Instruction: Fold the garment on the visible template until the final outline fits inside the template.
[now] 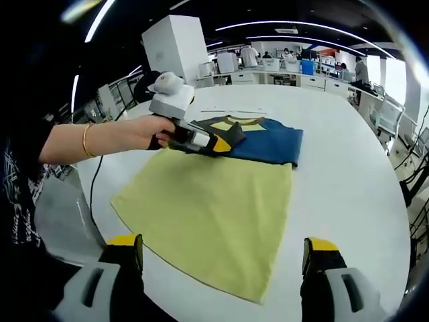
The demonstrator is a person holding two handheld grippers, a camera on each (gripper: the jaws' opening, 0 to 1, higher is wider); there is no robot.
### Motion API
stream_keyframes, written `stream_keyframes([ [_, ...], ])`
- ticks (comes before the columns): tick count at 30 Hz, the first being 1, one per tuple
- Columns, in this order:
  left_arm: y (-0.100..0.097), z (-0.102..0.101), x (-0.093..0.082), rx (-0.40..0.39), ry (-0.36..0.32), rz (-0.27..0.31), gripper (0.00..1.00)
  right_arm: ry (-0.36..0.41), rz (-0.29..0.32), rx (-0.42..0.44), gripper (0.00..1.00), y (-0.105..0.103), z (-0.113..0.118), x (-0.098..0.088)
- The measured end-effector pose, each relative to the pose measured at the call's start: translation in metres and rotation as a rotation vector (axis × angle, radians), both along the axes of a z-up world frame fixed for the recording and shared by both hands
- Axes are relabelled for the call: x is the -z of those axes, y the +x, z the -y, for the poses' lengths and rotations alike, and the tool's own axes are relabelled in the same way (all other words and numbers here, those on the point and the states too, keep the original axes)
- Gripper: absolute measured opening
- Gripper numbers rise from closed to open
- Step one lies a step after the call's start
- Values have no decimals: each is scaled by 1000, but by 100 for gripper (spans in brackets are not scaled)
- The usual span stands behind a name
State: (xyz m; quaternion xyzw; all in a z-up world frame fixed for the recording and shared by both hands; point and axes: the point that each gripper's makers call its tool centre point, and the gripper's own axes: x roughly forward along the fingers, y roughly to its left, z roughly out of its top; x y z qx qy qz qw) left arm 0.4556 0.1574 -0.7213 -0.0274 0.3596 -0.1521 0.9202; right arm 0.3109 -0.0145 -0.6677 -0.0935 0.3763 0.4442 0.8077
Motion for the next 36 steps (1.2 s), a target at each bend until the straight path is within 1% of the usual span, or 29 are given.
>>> stream_keyframes([
  [4, 0, 1, 2, -1, -7, -6, 0, -4, -1, 2, 99, 0, 1, 1],
  [10, 2, 2, 2, 23, 10, 18, 0, 9, -6, 10, 99, 0, 0, 0],
  [13, 1, 2, 1, 13, 5, 20, 1, 4, -2, 10, 99, 0, 0, -1],
  [14, 0, 2, 0, 2, -12, 11, 3, 4, -2, 9, 99, 0, 0, -1],
  [15, 0, 3, -3, 8, -9, 20, 7, 4, -1, 9, 99, 1, 0, -1],
  [16, 3, 2, -9, 15, 8, 49, 9, 3, -1, 8, 99, 1, 0, -1],
  [17, 4, 1, -12, 17, 17, 62, 11, 1, 0, 7, 99, 1, 0, -2],
  [20, 8, -3, -25, -2, 1, 97, 16, 5, 4, 5, 99, 2, -1, -3],
  [21, 11, -6, -31, -10, -2, 120, 18, 7, 6, 4, 99, 2, -2, -4],
  [23, 15, -16, -38, -34, 8, 145, 23, 9, 9, 2, 99, 3, -3, -4],
  [24, 15, -20, -39, -46, 15, 146, 28, 10, 9, 2, 99, 3, -4, -5],
  [25, 16, -31, -39, -86, 36, 139, 33, 12, 10, 1, 99, 2, -5, -5],
  [27, 20, -42, -39, -99, 54, 142, 44, 12, 9, -1, 99, 2, -5, -4],
  [28, 21, -46, -39, -105, 58, 140, 45, 12, 9, -1, 99, 2, -5, -4],
  [30, 21, -55, -39, -114, 56, 139, 43, 13, 8, 1, 99, 2, -5, -4],
  [34, 22, -68, -33, -134, 45, 117, 44, 11, 3, 4, 99, 1, -3, -2],
  [36, 21, -69, -30, -118, 39, 111, 40, 9, 0, 6, 99, 1, -2, -1],
])
